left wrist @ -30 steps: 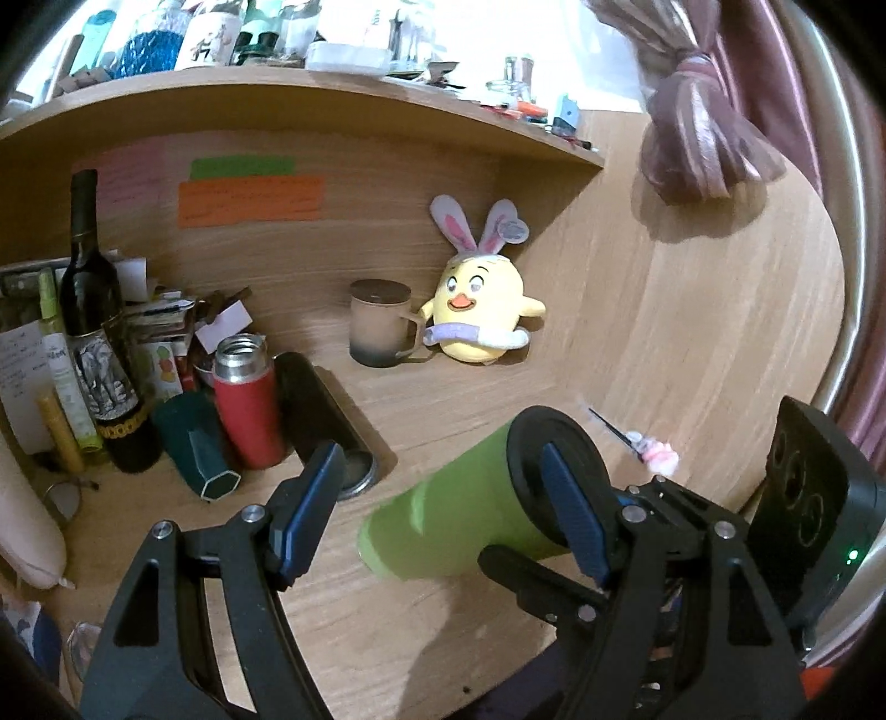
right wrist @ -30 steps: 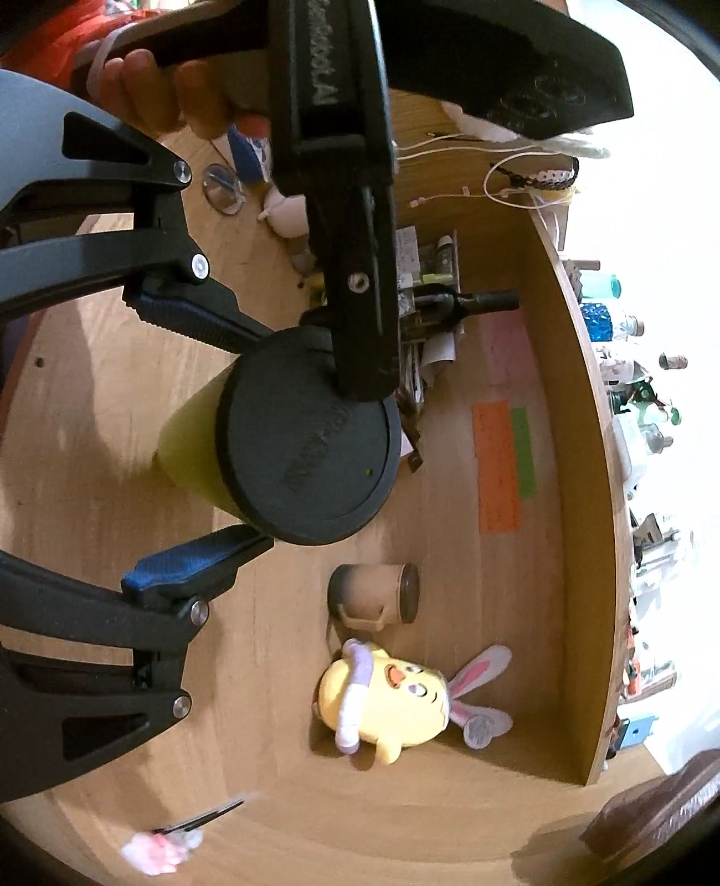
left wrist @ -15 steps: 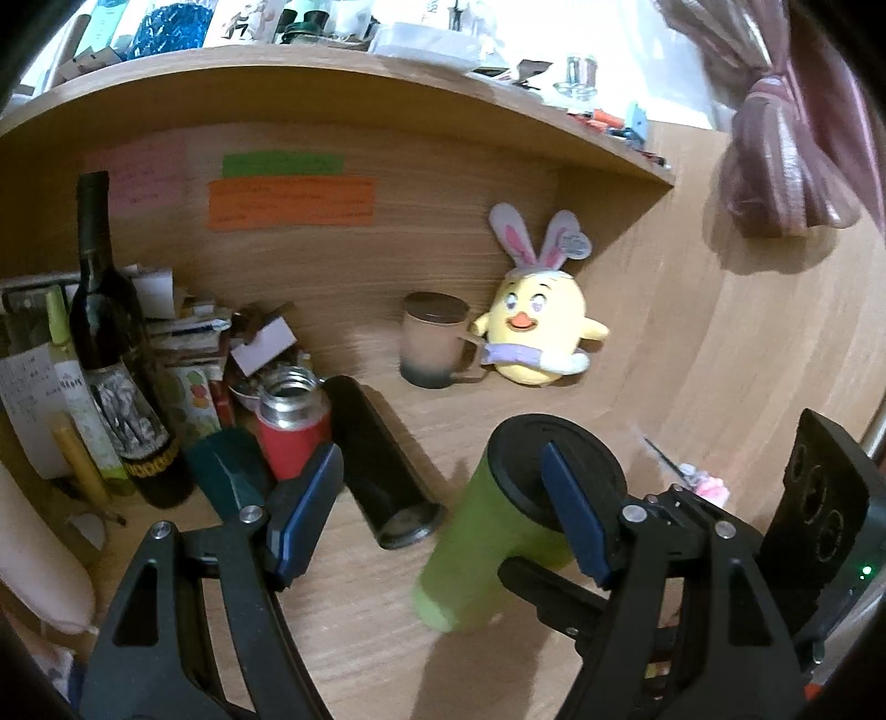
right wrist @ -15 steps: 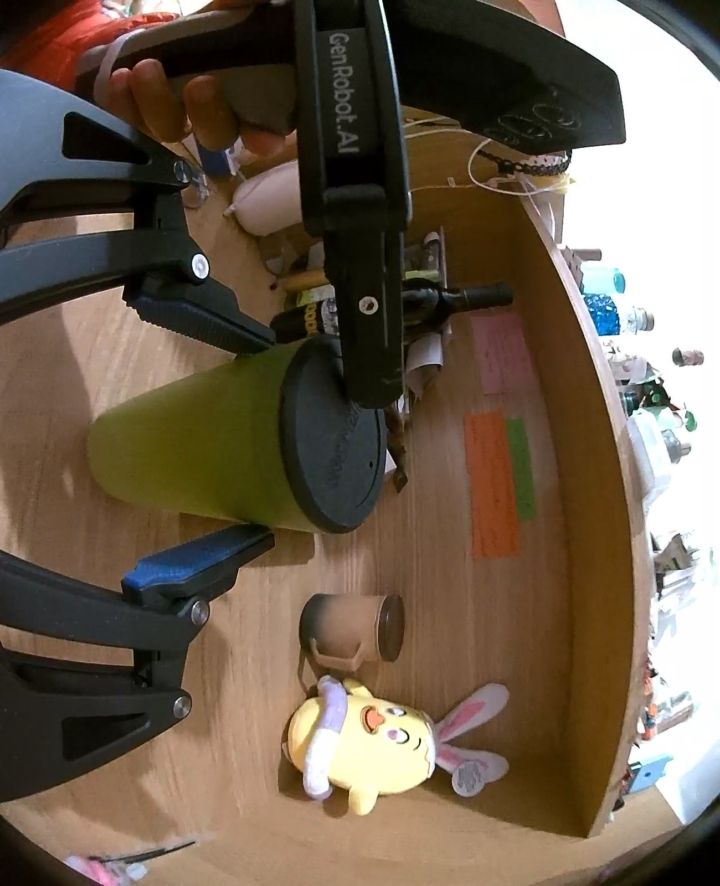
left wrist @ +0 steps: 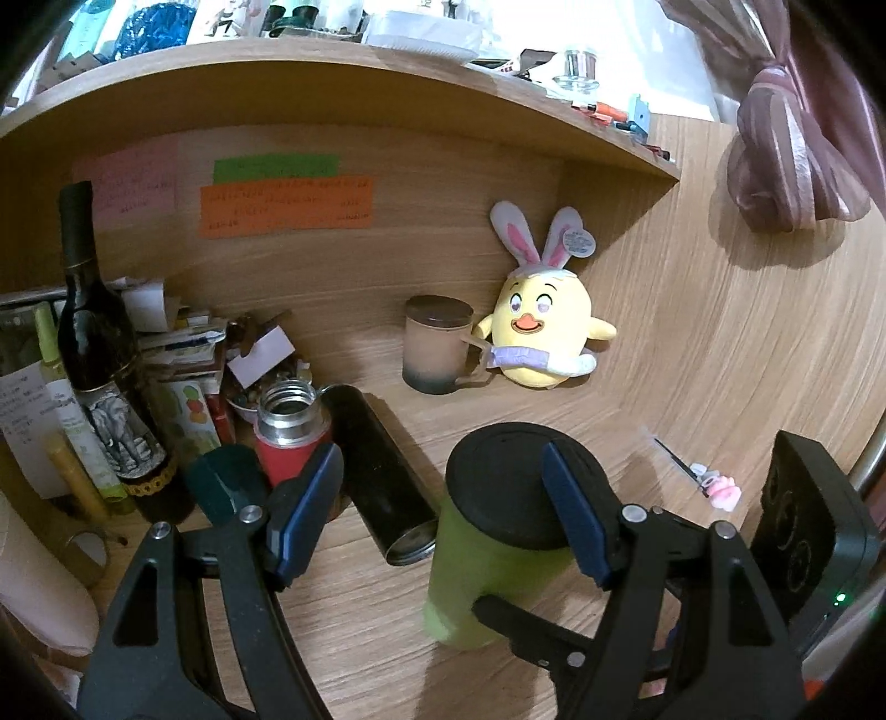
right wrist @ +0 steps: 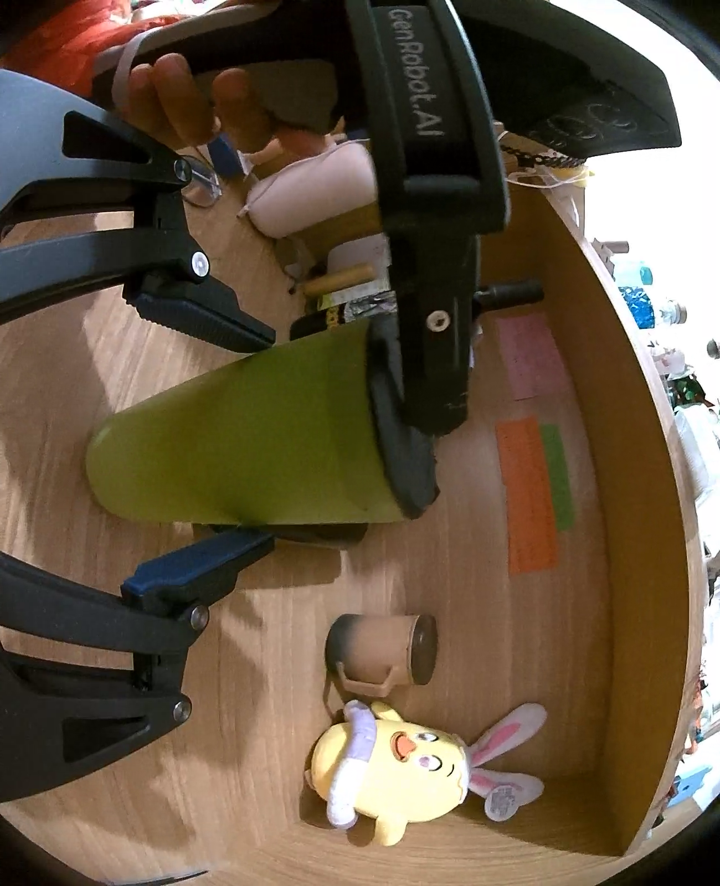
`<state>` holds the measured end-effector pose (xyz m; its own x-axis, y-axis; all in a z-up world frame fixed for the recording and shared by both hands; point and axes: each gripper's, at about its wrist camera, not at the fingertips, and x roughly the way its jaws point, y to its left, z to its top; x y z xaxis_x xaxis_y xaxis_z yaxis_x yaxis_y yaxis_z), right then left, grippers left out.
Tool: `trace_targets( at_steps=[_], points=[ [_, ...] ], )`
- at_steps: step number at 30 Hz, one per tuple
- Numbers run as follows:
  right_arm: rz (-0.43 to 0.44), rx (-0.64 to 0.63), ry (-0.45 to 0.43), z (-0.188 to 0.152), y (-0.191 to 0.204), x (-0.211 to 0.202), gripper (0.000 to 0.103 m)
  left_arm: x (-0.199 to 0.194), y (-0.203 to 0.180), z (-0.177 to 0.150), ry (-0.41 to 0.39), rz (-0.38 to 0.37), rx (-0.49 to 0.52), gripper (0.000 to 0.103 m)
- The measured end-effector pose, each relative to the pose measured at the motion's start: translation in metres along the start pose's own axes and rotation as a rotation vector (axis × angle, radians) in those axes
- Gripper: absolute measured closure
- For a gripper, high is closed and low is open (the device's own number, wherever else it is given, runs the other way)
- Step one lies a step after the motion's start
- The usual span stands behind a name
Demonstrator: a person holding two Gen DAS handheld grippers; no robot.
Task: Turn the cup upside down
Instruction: 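Rotate the tumbler upright with the right gripper and set it on the desk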
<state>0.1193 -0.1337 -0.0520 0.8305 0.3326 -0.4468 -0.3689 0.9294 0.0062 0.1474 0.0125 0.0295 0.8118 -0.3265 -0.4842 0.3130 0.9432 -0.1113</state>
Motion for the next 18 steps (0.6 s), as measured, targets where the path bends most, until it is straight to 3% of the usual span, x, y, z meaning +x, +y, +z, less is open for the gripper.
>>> trace_targets(
  at_steps=[5,12,18],
  points=[
    [-0.015,0.003,-0.010,-0.002,-0.004,-0.018,0.033,-0.027,0.000,-0.013,-0.055,0.010,-0.018,0.029],
    [-0.084,-0.001,-0.074,0.000,-0.005,-0.057,0.019,-0.064,-0.014,-0.041,-0.121,0.120,0.019,0.029],
    [-0.129,-0.005,-0.116,0.001,0.000,-0.086,0.011,-0.089,-0.026,-0.063,-0.169,0.174,0.027,0.016]
  ],
)
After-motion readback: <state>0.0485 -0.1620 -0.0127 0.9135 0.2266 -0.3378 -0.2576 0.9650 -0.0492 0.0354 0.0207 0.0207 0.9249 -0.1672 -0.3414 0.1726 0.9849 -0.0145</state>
